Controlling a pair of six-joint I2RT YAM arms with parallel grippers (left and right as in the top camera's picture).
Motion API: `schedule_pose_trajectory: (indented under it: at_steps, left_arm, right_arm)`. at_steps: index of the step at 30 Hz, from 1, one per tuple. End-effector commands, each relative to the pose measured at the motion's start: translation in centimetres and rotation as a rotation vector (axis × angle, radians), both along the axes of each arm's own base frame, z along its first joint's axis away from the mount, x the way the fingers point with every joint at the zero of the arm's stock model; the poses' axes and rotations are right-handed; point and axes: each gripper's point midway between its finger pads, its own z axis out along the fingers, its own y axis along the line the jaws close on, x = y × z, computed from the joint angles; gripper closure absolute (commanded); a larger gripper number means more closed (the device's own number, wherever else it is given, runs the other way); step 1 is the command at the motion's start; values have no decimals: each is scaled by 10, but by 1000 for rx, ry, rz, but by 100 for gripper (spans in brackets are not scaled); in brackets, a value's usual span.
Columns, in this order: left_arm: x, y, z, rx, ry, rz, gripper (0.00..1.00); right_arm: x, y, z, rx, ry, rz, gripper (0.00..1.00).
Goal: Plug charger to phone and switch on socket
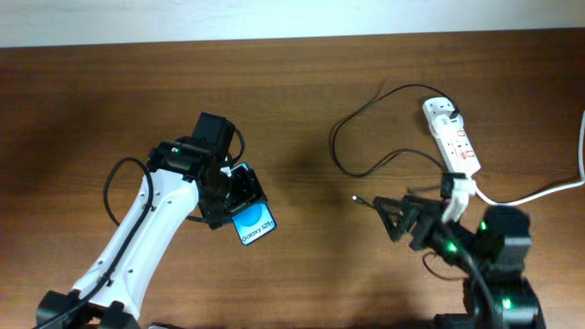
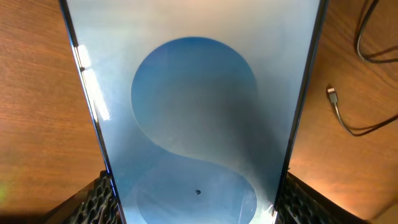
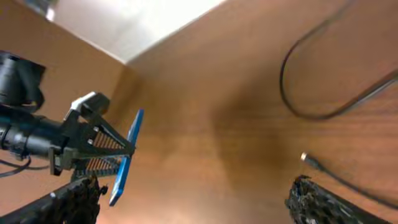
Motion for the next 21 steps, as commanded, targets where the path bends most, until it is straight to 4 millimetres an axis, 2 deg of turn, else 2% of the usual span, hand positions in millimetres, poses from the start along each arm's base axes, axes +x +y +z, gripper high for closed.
schedule_pose_trajectory:
  at_steps: [1,5,6,7,8,11,14,15,17,21]
  left_arm:
    - [5,-9,15,-65,-36,9,84]
    - [6,-11,16,-80,-16,67,84]
    - [7,-11,17,-84,-6,104,84]
    - [11,-12,18,-92,-9,142,83]
    - [18,-16,20,-115,-16,196,83]
    - [35,-21,25,-160,-32,325,83]
    - [54,-25,32,-220,-28,523,82]
    - [56,-25,32,-226,-20,560,81]
    - [57,-25,33,-235,-1,611,81]
    - [62,-29,36,-263,-11,612,80]
  right_arm:
    - [6,22,-3,107,125,152,2]
    - [21,26,-67,157,394,181,2]
    - [25,35,-82,135,404,230,1]
    - [28,47,-88,122,391,280,3]
    - [27,64,-90,107,366,343,9]
    - [27,93,-82,97,322,389,13]
    - [47,114,-72,52,222,317,16]
    - [52,122,-64,64,186,299,16]
    - [58,149,-34,91,29,313,17]
    - [60,169,-25,38,-70,229,26]
